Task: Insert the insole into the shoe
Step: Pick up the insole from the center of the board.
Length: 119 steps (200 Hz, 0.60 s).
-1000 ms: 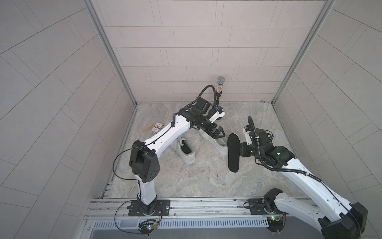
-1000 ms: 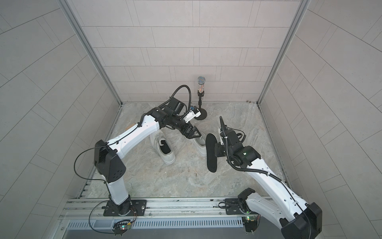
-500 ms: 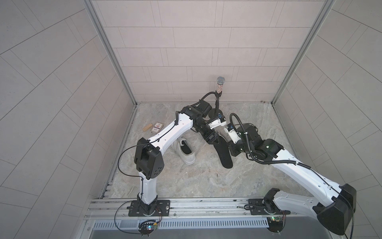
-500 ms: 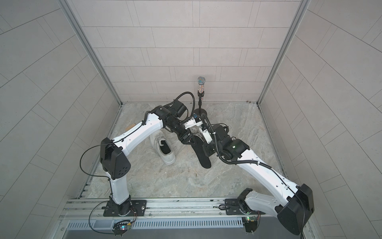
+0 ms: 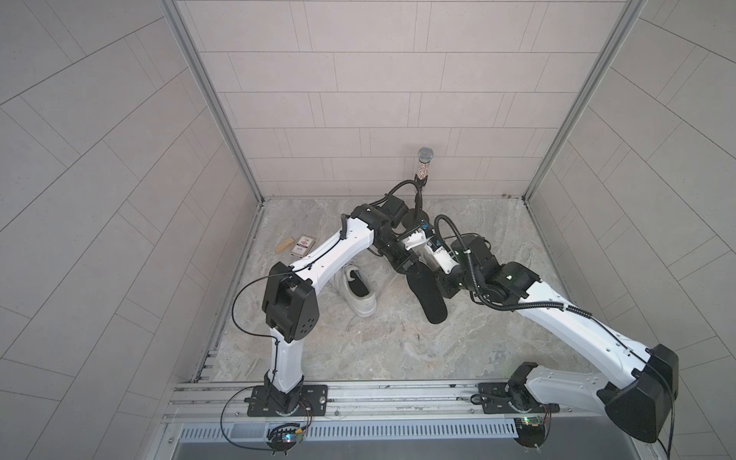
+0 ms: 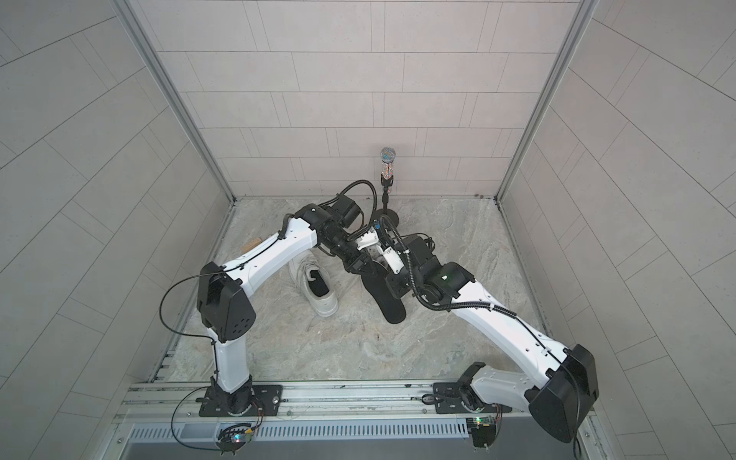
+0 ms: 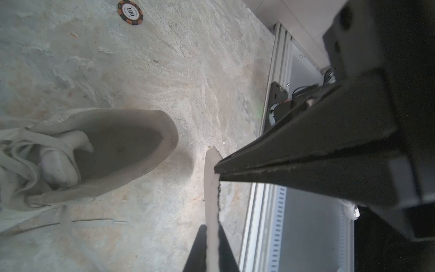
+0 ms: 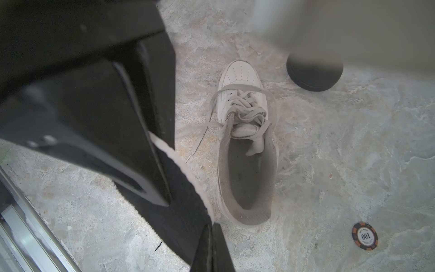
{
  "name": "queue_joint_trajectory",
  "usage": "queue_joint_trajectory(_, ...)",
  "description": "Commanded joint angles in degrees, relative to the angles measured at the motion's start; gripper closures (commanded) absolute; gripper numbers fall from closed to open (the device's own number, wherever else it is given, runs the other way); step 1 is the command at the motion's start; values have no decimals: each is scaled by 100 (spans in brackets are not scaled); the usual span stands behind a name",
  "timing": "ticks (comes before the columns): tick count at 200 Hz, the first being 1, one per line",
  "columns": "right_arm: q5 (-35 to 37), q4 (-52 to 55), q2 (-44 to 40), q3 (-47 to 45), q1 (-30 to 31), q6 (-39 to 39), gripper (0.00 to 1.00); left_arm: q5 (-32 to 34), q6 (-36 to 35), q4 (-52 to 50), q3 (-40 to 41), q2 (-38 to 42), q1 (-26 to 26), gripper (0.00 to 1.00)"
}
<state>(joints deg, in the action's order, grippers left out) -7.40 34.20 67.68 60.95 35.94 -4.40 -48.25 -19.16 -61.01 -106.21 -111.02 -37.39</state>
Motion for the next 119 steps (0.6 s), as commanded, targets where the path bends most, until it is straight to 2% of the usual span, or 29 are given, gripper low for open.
queue_joint_trajectory(1,65,-121,-319,-83,-62,168,79,-343,121,86,58,73,-5,100)
queue_joint_trajectory(13,-120,-133,-506,-193,-215,213,63,-317,216,138,133,148,-6,100)
queue_joint_trajectory(32,-651,-100,-751,-259,-550,255,46,-343,343,163,230,234,-6,100)
queue_joint_trajectory(41,-848,-22,-821,-237,-712,228,31,-356,408,169,261,263,-3,100)
queue_joint_trajectory(51,-1236,50,-874,-215,-945,232,25,-395,470,168,273,287,-5,100)
queue_joint_trajectory(75,-2485,58,-795,-224,-1540,171,22,-551,587,206,284,352,-6,100)
queue_joint_trajectory(97,-3314,-40,-564,-244,-1591,223,22,-601,713,301,302,404,-8,100)
queue_joint_trajectory(119,-3426,-489,-403,-481,-1558,62,24,-765,787,362,307,440,-6,100)
